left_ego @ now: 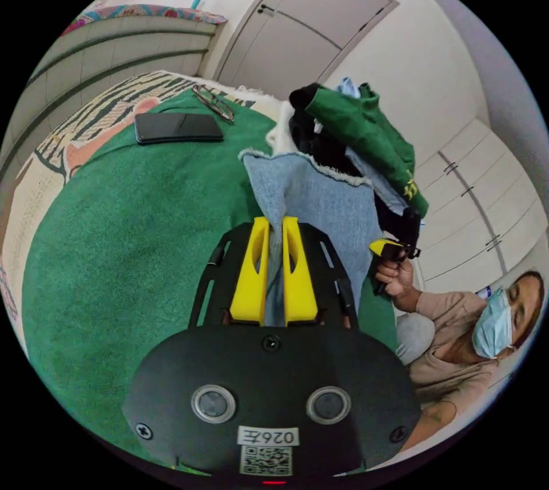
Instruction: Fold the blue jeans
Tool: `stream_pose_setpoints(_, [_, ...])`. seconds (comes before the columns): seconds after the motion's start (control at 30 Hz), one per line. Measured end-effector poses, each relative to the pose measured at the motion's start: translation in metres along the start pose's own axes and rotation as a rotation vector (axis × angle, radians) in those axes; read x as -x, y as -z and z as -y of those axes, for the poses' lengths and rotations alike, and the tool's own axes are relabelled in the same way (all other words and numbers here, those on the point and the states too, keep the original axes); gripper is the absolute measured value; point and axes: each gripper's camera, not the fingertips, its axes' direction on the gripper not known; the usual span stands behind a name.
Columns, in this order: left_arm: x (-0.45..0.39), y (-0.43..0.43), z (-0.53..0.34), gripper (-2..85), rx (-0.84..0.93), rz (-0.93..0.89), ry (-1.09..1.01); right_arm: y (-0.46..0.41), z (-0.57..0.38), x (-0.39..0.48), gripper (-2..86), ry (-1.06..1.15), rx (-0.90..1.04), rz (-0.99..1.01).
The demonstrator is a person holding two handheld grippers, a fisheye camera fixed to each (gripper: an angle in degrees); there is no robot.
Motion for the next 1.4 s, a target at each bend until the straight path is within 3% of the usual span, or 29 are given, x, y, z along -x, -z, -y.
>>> stream_pose_setpoints(0.17, [-0.024, 0.105, -0.016, 3.5, -0.118, -0.073, -0.063, -0.016, -0.028, 0.097, -1.3, 0.292, -0.021, 0.093])
stream_pose_setpoints(0.27, [-0.039, 0.169, -0.048, 3.1, -0.127, -0.018, -0.043, -0.057, -0.053, 0.172, -1.5, 0.512, 0.103, 0.128])
stream_pose_setpoints(0.47, [-0.036, 0.242, -0.150, 0.7, -0.138, 0.084, 0.172, -0.190, -0.143, 0.273, -1.4, 0.806, 0.478, 0.164])
stream_pose_setpoints(0.63, [-0.024, 0.278, -0.227, 0.7, -0.250, 0.095, 0.427, -0.317, -0.255, 0.298, 0.9, 0.949, 1.031, 0.164])
stream_pose_setpoints(0.7, [-0.031, 0.310, -0.257, 0.7, -0.381, 0.113, 0.514, -0.321, -0.267, 0.304, 1.0, 0.985, 1.018, 0.167])
stream_pose_setpoints(0.8, [-0.070, 0.345, -0.269, -0.6, -0.587, 0.150, 0.463, -0.314, -0.266, 0.311, -0.5, 1.035, 1.020, 0.203])
stream_pose_setpoints(1.03, [-0.186, 0.297, -0.169, -1.0, -0.486, 0.462, 0.166, -0.326, -0.234, 0.272, -0.9, 0.799, 0.763, 0.103])
stream_pose_setpoints(1.13, [-0.189, 0.238, -0.114, -1.0, -0.208, 0.630, 0.119, -0.366, -0.255, 0.242, -0.9, 0.745, 0.887, -0.024])
stream_pose_setpoints(1.2, [-0.137, 0.185, -0.098, -0.9, 0.255, 0.828, 0.312, -0.369, -0.257, 0.234, -0.9, 0.722, 0.863, -0.003])
stream_pose_setpoints(1.23, [-0.126, 0.179, -0.100, -0.9, 0.300, 0.806, 0.348, -0.370, -0.257, 0.235, -0.9, 0.739, 0.885, 0.009])
stream_pose_setpoints(1.3, [-0.125, 0.210, -0.104, -1.0, 0.106, 0.635, 0.519, -0.371, -0.258, 0.235, -0.9, 0.770, 0.902, -0.002])
stream_pose_setpoints(1.4, [-0.174, 0.224, -0.098, -1.0, -0.060, 0.651, 0.450, -0.363, -0.249, 0.237, -0.9, 0.816, 0.859, 0.010])
